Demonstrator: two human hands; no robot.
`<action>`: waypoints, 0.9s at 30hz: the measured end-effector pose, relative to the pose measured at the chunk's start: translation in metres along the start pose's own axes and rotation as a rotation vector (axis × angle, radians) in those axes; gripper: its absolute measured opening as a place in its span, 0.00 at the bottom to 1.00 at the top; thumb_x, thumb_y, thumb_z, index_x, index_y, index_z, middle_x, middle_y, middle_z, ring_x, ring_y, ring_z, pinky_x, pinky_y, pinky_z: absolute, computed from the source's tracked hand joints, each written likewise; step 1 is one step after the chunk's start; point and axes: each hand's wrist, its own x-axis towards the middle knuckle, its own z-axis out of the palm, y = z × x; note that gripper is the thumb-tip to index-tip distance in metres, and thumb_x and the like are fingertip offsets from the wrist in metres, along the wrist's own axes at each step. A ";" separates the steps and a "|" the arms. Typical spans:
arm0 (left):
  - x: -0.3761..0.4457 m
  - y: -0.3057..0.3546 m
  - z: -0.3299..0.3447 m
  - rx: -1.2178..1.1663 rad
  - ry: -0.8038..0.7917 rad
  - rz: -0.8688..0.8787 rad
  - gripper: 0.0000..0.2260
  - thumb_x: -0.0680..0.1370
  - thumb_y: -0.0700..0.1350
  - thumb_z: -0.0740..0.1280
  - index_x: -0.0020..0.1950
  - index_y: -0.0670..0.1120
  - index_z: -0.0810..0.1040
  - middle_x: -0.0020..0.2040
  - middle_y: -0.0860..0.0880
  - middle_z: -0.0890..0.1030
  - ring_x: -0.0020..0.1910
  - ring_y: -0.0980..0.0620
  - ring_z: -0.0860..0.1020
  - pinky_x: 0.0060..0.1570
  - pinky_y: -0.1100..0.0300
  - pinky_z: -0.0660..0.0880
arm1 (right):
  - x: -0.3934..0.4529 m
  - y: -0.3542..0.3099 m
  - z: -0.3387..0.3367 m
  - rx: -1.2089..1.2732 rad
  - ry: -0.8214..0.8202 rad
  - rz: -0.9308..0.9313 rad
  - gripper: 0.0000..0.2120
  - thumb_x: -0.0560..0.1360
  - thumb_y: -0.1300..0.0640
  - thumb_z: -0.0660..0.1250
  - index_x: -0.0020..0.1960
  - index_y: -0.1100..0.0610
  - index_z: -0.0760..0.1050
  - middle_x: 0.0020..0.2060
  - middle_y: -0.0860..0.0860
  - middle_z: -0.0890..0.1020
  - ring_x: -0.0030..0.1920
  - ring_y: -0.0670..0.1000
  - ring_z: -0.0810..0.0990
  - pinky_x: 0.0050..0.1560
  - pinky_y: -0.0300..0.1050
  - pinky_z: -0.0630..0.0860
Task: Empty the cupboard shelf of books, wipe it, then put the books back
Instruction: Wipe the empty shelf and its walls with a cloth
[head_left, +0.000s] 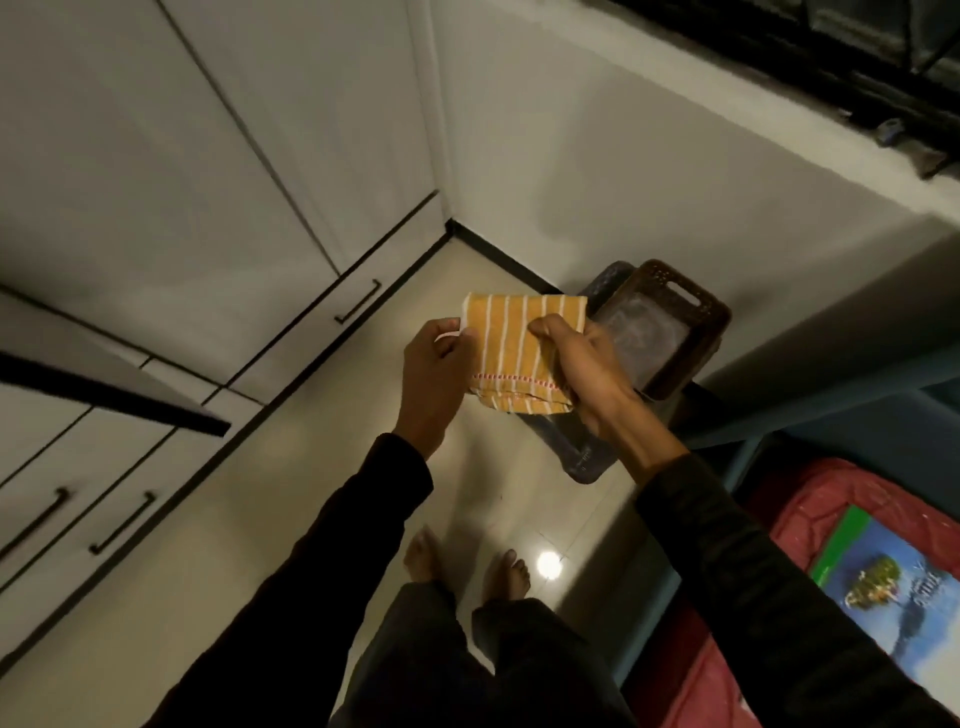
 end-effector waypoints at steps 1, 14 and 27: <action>-0.007 -0.002 -0.013 -0.027 0.010 -0.020 0.06 0.80 0.42 0.64 0.54 0.41 0.77 0.43 0.48 0.82 0.36 0.58 0.80 0.34 0.64 0.76 | -0.006 0.001 0.010 -0.019 -0.025 -0.005 0.16 0.78 0.52 0.65 0.63 0.58 0.73 0.52 0.55 0.83 0.50 0.54 0.84 0.46 0.46 0.82; -0.120 -0.026 -0.224 -0.263 0.277 -0.043 0.06 0.79 0.43 0.69 0.54 0.45 0.80 0.48 0.49 0.84 0.46 0.53 0.82 0.42 0.59 0.77 | -0.128 0.034 0.188 -0.267 -0.368 -0.115 0.03 0.78 0.56 0.65 0.47 0.50 0.76 0.43 0.50 0.84 0.40 0.48 0.83 0.39 0.39 0.81; -0.232 -0.054 -0.401 -0.319 0.606 -0.015 0.05 0.79 0.45 0.67 0.52 0.45 0.80 0.44 0.52 0.83 0.40 0.58 0.81 0.39 0.60 0.80 | -0.241 0.084 0.363 -0.282 -0.577 -0.128 0.06 0.76 0.57 0.67 0.51 0.56 0.79 0.42 0.50 0.84 0.43 0.50 0.84 0.41 0.44 0.79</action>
